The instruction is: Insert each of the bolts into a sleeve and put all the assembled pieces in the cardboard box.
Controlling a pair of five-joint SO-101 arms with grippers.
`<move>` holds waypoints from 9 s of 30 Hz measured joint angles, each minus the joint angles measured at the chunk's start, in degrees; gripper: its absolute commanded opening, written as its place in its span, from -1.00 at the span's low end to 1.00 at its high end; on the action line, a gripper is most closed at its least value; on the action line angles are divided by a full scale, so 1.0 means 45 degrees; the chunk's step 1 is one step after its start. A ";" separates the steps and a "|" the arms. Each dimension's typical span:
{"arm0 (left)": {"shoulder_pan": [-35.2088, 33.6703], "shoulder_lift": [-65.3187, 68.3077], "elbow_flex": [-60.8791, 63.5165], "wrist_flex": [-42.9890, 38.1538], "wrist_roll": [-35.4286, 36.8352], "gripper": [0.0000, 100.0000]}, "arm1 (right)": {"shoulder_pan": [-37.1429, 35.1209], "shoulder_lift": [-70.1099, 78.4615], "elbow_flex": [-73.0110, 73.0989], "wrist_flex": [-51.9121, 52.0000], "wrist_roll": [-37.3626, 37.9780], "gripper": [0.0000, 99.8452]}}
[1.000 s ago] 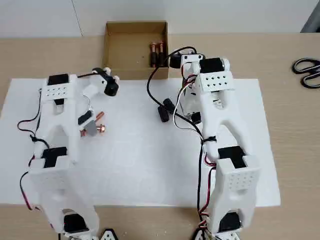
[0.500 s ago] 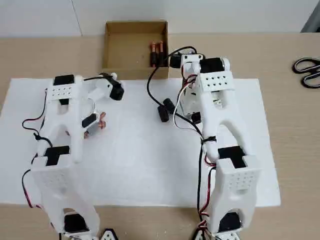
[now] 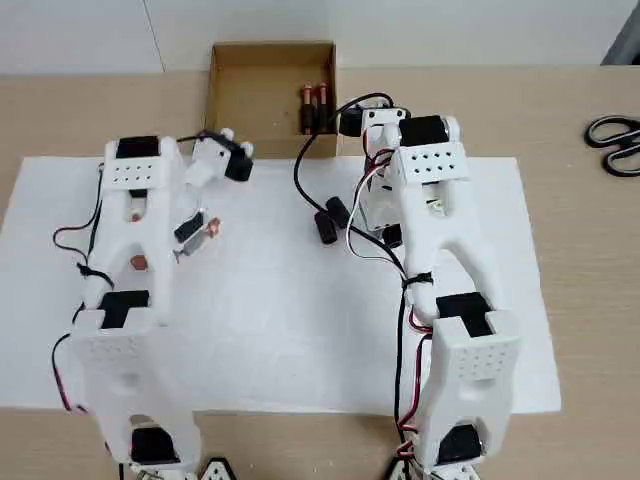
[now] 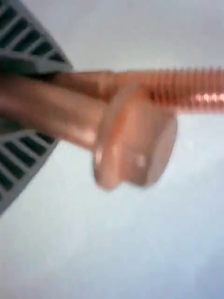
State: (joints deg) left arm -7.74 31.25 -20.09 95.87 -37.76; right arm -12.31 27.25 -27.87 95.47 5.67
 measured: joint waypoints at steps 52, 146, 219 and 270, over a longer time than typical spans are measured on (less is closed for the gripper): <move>0.0606 0.0742 -0.1133 0.0606 0.9592 -0.77 | -0.0274 0.0000 0.0000 0.0000 0.0000 -0.99; 0.2090 0.2305 -0.2598 0.0020 0.9534 -0.83 | -0.0274 0.0000 0.0000 0.0000 0.0000 -0.99; 0.3126 -1.1995 0.1524 0.0215 1.2054 -0.99 | -0.0234 -1.2991 0.0723 0.0059 0.0000 -0.99; 0.7541 -2.1079 1.6762 -1.2523 1.4222 -0.99 | -0.5490 -2.8190 2.6315 -1.2777 -0.1465 -0.99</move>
State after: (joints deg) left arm 26.20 -63.60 55.34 39.52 26.24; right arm -37.01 -99.60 90.55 37.98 -0.92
